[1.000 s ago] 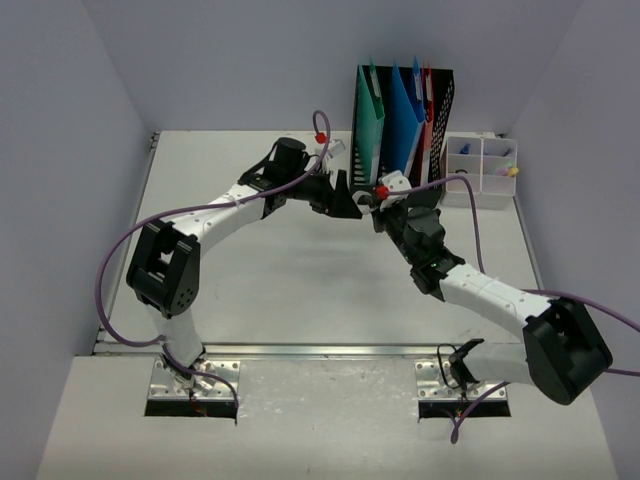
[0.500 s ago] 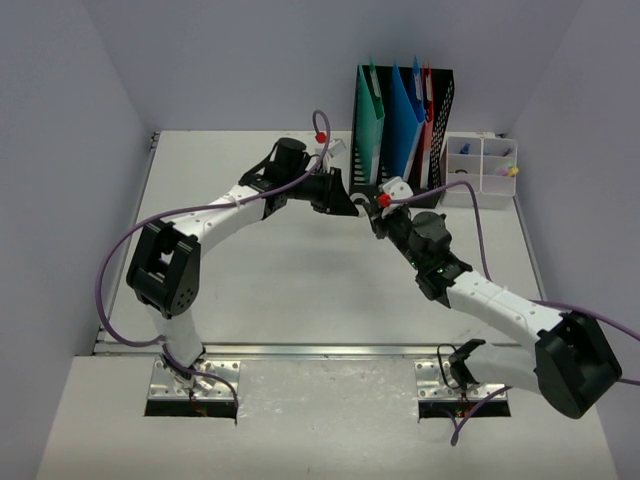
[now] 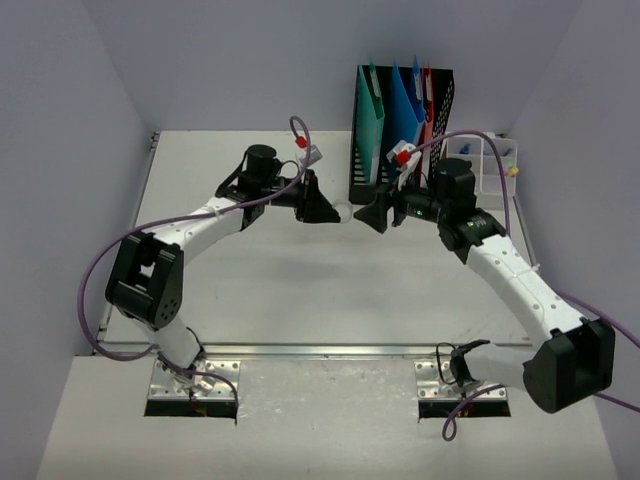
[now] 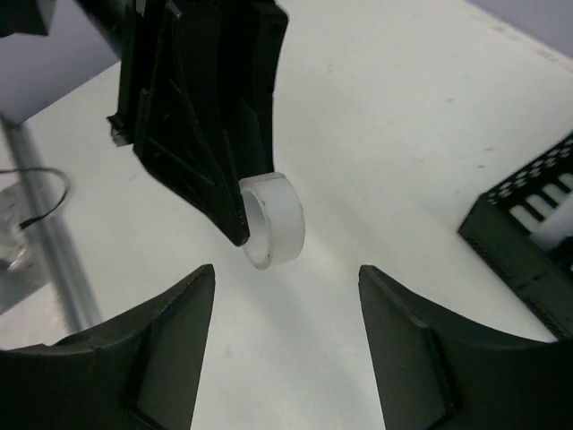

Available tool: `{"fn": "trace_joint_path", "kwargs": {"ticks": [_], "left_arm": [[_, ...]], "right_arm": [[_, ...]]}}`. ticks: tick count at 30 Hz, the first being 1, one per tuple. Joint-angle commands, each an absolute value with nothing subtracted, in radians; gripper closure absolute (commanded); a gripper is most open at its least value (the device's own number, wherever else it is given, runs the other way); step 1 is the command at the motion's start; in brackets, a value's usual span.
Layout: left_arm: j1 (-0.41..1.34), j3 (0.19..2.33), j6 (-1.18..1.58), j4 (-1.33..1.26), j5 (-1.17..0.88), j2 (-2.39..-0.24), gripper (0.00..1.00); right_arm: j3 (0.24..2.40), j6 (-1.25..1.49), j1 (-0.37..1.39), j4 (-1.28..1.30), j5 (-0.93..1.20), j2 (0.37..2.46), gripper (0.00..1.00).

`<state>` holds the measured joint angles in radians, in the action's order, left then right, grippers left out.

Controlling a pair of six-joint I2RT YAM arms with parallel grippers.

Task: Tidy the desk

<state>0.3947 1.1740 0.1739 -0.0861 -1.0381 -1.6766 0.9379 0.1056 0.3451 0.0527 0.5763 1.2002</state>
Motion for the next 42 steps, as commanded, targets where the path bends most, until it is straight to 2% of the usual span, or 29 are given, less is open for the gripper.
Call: {"fn": "trace_joint_path", "kwargs": {"ticks": [1, 9, 20, 25, 33, 38, 42], "left_arm": [[0.406, 1.173, -0.043, -0.154, -1.167, -1.591, 1.0], [0.413, 1.169, -0.094, -0.144, -1.118, -1.561, 1.0], [0.449, 1.158, -0.147, -0.105, -1.113, -1.536, 1.0], [0.46, 1.143, -0.189, -0.083, -1.058, -1.51, 1.0], [0.474, 1.054, -0.286, -0.127, -0.868, -1.413, 1.0], [0.48, 1.012, -0.314, -0.193, -0.771, -1.376, 1.0], [0.49, 1.012, -0.324, -0.209, -0.745, -1.373, 1.0]], "right_arm": [[1.038, 0.041, 0.33, 0.302, 0.932, 1.269, 0.35], [1.069, -0.066, 0.33, 0.308, 1.054, 1.288, 0.39], [1.087, -0.055, 0.331, 0.223, 0.99, 1.313, 0.4], [1.161, 0.044, 0.33, 0.309, 0.919, 1.36, 0.39], [1.188, 0.336, 0.32, 0.366, 0.96, 1.406, 0.29], [1.232, 0.537, 0.309, 0.371, 1.08, 1.496, 0.17], [1.215, 0.628, 0.296, 0.314, 1.116, 1.529, 0.17]]}}
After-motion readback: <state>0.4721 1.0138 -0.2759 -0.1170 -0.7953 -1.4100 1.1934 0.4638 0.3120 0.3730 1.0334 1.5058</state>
